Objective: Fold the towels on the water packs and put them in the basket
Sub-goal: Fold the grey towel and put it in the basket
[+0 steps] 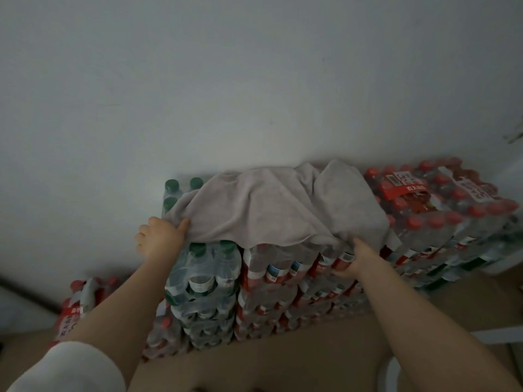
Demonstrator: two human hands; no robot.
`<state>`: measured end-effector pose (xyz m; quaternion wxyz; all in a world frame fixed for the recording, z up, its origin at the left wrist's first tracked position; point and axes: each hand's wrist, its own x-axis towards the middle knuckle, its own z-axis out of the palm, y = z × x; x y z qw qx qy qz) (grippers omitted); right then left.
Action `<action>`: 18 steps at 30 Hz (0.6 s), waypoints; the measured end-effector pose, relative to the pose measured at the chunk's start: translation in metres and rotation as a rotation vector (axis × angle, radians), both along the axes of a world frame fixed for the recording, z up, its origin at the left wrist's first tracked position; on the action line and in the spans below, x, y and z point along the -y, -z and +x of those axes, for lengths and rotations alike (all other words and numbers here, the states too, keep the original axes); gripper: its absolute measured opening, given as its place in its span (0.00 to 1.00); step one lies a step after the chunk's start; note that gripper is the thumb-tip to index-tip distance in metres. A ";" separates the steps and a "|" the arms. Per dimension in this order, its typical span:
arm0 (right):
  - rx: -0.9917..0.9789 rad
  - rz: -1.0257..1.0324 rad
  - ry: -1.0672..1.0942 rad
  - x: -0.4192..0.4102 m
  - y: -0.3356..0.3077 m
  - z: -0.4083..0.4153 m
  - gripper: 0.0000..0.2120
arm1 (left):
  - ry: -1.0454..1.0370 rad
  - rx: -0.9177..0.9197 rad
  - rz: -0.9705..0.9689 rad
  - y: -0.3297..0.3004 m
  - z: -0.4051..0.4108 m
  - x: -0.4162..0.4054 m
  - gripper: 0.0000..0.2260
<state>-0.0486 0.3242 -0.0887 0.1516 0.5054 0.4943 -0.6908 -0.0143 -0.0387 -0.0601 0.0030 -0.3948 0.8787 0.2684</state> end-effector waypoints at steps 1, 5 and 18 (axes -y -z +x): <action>-0.034 -0.063 0.069 0.000 0.001 0.001 0.13 | 0.025 -0.014 -0.011 0.000 0.001 0.003 0.30; -0.148 0.105 0.171 0.001 -0.006 -0.003 0.07 | 0.143 -0.191 -0.040 -0.010 0.002 0.006 0.12; -1.053 0.490 -0.782 0.111 -0.134 0.018 0.10 | 0.404 -0.713 0.701 -0.091 -0.005 -0.110 0.05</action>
